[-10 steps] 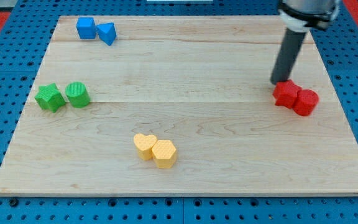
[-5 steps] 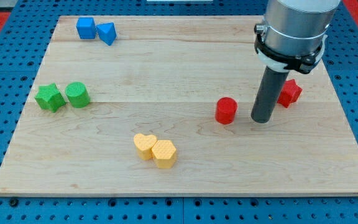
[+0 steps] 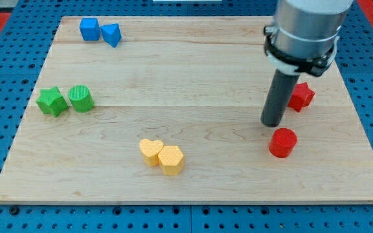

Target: Place the red blocks to the right side of the yellow blocks

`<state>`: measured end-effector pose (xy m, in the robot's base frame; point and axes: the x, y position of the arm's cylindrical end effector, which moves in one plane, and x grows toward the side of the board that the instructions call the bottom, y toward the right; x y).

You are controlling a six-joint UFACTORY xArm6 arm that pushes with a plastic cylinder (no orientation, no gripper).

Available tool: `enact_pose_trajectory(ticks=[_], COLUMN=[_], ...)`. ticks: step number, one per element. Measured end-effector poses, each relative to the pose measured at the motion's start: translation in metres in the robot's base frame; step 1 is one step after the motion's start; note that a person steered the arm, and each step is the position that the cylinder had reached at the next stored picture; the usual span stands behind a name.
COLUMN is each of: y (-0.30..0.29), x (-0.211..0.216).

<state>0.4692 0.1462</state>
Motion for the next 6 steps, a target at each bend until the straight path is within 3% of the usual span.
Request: enact_pose_trajectory(ticks=[1, 2, 3, 4, 5, 6], y=[0.000, 0.051, 0.062, 0.025, 0.034, 0.015], x=[-0.063, -0.099, -0.044, 0.011, 0.015, -0.013])
